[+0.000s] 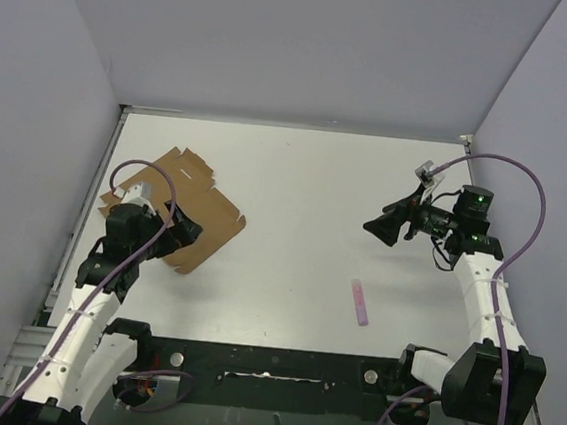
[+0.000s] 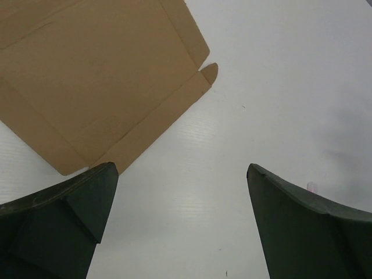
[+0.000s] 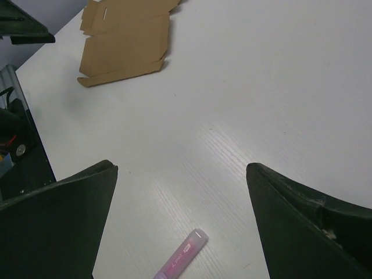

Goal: Fold the paper box

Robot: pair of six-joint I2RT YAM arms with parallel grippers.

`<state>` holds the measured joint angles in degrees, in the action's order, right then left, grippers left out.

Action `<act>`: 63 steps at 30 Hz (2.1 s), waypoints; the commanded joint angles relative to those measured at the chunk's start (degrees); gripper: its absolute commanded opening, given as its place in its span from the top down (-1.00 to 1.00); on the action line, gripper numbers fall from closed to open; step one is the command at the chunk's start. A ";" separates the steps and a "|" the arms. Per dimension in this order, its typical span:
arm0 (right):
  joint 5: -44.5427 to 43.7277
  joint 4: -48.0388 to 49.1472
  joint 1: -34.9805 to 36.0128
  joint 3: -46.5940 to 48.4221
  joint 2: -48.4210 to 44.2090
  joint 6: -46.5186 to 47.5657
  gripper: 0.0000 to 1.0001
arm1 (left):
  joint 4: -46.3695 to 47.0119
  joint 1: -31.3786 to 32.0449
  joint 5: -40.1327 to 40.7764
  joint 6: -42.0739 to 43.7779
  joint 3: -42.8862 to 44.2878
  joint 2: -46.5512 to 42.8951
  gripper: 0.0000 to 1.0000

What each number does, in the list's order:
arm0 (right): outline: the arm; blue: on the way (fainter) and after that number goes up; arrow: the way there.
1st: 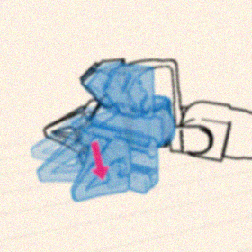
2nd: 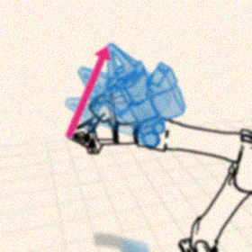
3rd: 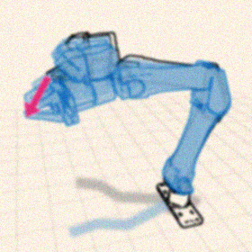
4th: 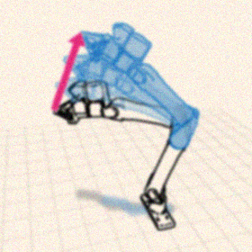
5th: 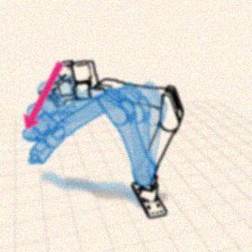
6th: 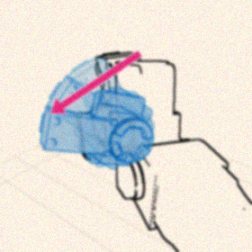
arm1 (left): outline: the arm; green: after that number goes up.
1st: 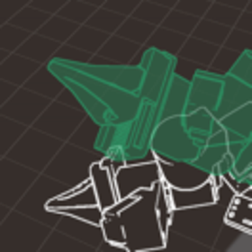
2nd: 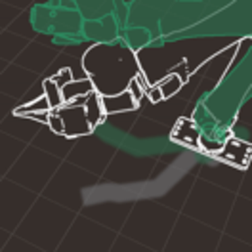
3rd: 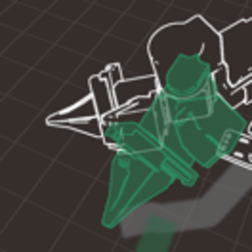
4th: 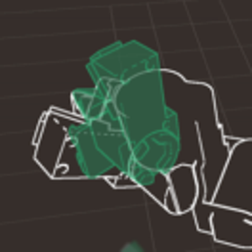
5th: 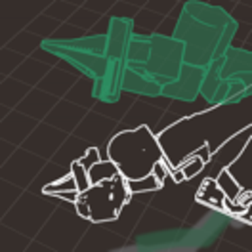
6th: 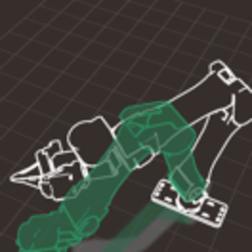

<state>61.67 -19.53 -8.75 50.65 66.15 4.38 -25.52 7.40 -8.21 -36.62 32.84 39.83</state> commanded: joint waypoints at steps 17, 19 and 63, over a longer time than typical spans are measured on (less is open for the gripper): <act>-2.93 -0.58 7.55 2.16 0.49 6.87 -0.96 | 18.23 -24.35 -5.48 -12.67 -15.08 8.30 -0.67; -3.21 -0.60 7.52 2.12 0.41 6.88 -0.96 | 21.85 -24.75 -5.62 -13.57 -16.17 10.57 -0.66; 2.92 9.65 7.46 -1.32 16.92 -7.67 -0.96 | 47.83 0.86 -31.53 -9.32 -7.50 39.23 1.00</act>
<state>60.05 -15.09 -1.45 49.63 80.55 1.32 21.50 6.42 -35.00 -48.16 22.17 76.90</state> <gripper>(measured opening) 0.980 0.015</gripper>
